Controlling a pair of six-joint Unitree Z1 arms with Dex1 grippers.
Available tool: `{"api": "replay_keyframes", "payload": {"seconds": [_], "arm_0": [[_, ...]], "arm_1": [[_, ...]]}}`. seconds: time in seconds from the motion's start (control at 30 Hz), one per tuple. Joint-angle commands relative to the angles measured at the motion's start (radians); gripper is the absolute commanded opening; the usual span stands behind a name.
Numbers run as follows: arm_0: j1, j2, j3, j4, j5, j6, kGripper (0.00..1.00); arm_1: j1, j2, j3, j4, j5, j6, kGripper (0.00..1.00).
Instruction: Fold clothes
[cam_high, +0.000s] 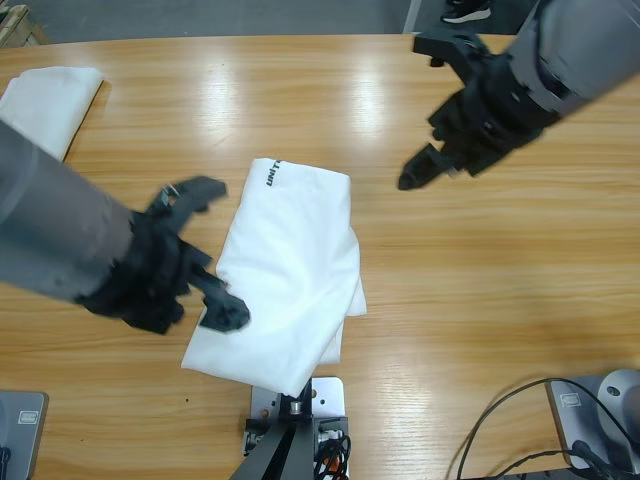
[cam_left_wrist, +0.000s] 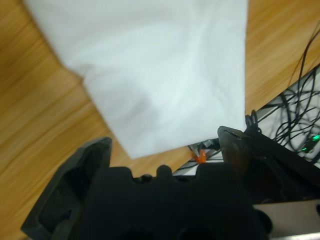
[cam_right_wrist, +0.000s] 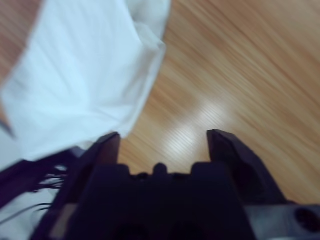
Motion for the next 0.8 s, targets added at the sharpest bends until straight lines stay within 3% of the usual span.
{"api": "replay_keyframes", "payload": {"seconds": [0.03, 0.3, 0.5, 0.53, 0.6, 0.67, 0.8], "arm_0": [[-0.055, 0.057, 0.113, -0.151, 0.018, 0.127, 0.816], [-0.055, 0.084, 0.159, -0.193, 0.001, 0.196, 0.816], [-0.069, 0.089, 0.176, -0.217, -0.008, 0.200, 0.787], [-0.074, 0.091, 0.177, -0.217, -0.012, 0.203, 0.787], [-0.085, 0.092, 0.177, -0.217, -0.013, 0.209, 0.784], [-0.093, 0.092, 0.176, -0.217, -0.014, 0.210, 0.784], [-0.098, 0.101, 0.177, -0.221, -0.016, 0.205, 0.784]], "arm_1": [[-0.049, 0.225, -0.134, -0.004, 0.225, 0.156, 0.531], [-0.047, 0.325, -0.128, -0.035, 0.343, 0.211, 0.517], [-0.047, 0.362, -0.115, -0.052, 0.334, 0.211, 0.526], [-0.048, 0.363, -0.108, -0.052, 0.312, 0.210, 0.546], [-0.052, 0.355, -0.092, -0.052, 0.278, 0.208, 0.709], [-0.059, 0.340, -0.078, -0.052, 0.253, 0.203, 0.796], [-0.086, 0.357, -0.046, -0.080, 0.273, 0.192, 0.792]]}}
